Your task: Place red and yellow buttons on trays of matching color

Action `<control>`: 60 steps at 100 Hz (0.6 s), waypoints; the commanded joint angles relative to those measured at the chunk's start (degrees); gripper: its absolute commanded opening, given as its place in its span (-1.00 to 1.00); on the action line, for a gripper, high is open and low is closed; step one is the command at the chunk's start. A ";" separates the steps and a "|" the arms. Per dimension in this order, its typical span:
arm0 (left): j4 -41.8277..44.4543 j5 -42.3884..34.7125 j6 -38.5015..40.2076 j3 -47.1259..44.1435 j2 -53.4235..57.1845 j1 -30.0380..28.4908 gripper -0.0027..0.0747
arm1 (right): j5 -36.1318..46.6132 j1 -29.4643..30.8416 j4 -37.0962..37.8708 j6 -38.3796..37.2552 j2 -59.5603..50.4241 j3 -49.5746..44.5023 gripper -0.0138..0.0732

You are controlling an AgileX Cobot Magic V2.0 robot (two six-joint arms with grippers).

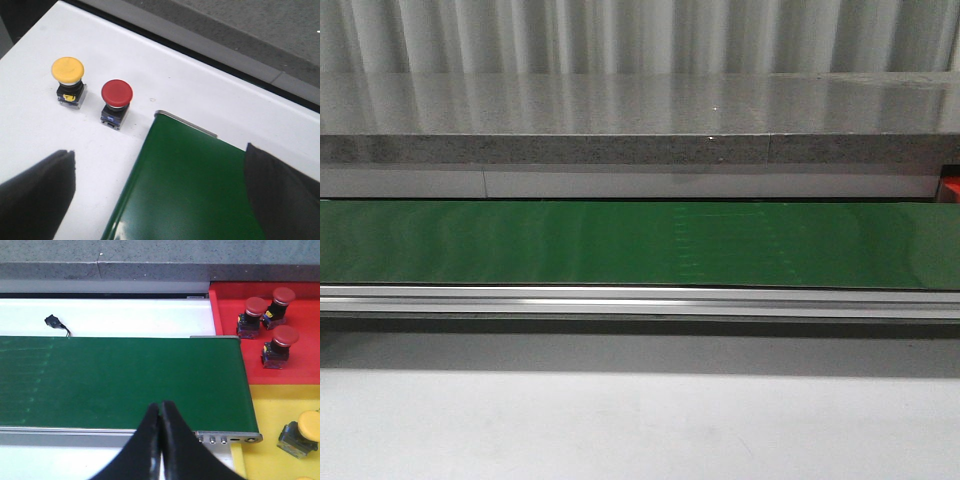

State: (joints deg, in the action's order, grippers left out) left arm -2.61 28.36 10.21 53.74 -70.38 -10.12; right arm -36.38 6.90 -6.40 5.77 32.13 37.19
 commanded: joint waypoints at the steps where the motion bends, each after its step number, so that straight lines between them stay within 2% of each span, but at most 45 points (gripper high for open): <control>1: -1.01 -3.81 0.58 4.77 -4.50 -1.36 0.74 | 3.58 -0.12 0.10 0.64 -0.05 1.61 -0.84; 21: -1.94 -3.68 0.58 11.46 -16.24 -3.37 0.74 | 3.58 -0.12 0.10 0.64 -0.05 1.61 -0.84; 60: -3.14 -3.68 0.62 21.21 -30.78 -4.03 0.74 | 3.58 -0.12 0.10 0.64 -0.05 1.61 -0.84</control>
State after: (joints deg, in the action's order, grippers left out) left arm -4.95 27.95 10.31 71.56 -101.40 -13.99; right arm -36.42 6.90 -6.40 5.77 32.13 37.19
